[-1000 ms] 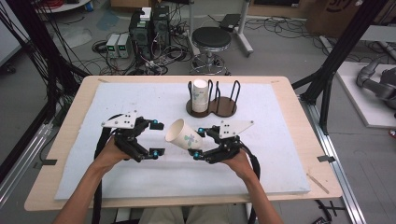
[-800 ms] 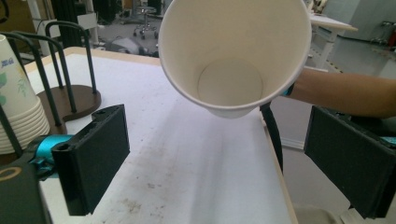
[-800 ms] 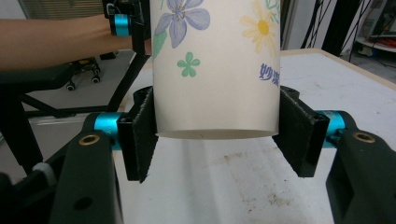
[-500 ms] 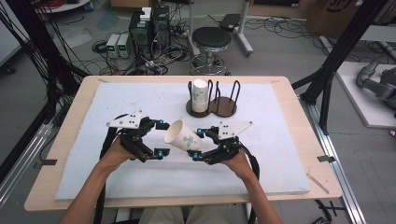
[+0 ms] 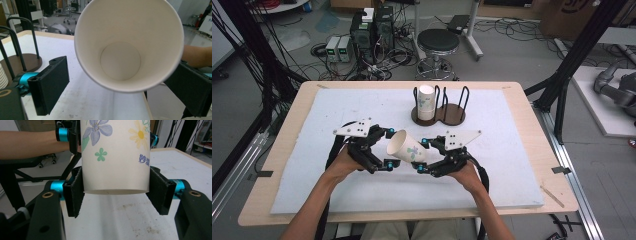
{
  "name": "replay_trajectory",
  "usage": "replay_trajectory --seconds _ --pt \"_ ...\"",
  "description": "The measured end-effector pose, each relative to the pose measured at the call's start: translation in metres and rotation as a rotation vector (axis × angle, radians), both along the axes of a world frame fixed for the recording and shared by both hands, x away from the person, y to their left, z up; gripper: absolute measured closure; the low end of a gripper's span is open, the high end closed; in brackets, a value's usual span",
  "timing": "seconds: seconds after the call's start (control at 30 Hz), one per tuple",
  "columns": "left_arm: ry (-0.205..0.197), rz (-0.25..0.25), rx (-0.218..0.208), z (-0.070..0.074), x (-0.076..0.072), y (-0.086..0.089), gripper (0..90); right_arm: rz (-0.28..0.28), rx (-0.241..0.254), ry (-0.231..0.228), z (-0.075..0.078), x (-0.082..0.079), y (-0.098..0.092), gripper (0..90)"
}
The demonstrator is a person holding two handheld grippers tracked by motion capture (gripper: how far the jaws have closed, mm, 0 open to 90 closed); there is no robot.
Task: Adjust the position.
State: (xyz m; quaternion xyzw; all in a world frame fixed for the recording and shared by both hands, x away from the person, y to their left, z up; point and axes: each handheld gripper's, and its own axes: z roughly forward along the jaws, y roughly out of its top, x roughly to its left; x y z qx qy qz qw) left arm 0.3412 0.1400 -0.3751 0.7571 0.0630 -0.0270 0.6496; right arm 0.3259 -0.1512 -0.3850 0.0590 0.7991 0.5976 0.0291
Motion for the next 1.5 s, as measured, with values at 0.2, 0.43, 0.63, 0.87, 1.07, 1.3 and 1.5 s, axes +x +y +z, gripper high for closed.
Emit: replay_trajectory --seconds 0.2,0.43,0.63,0.87,1.07,1.3,1.5 --pt "-0.006 -0.014 -0.01 0.003 0.0 -0.009 6.8 0.007 -0.002 -0.003 0.0 -0.001 0.001 37.0" --pt "-0.008 -0.02 -0.014 0.006 0.001 -0.014 6.8 0.011 -0.004 -0.001 0.0 -0.001 0.003 37.0" --pt "-0.015 -0.039 -0.015 0.007 0.002 -0.017 9.4 0.017 -0.004 -0.007 -0.001 -0.001 0.003 37.0" --pt "-0.013 -0.042 -0.008 0.007 0.002 -0.017 14.8 0.02 -0.008 -0.004 -0.001 -0.002 0.004 37.0" --pt "-0.022 -0.051 -0.007 0.007 0.001 -0.017 22.5 0.016 -0.007 -0.003 -0.002 -0.001 0.004 37.0" --pt "-0.038 -0.052 -0.012 0.008 0.0 -0.016 27.5 0.017 -0.005 -0.001 -0.002 -0.001 0.004 37.2" --pt "-0.037 -0.049 -0.009 0.009 -0.001 -0.016 28.6 0.016 -0.008 -0.003 -0.002 -0.001 0.004 37.2"
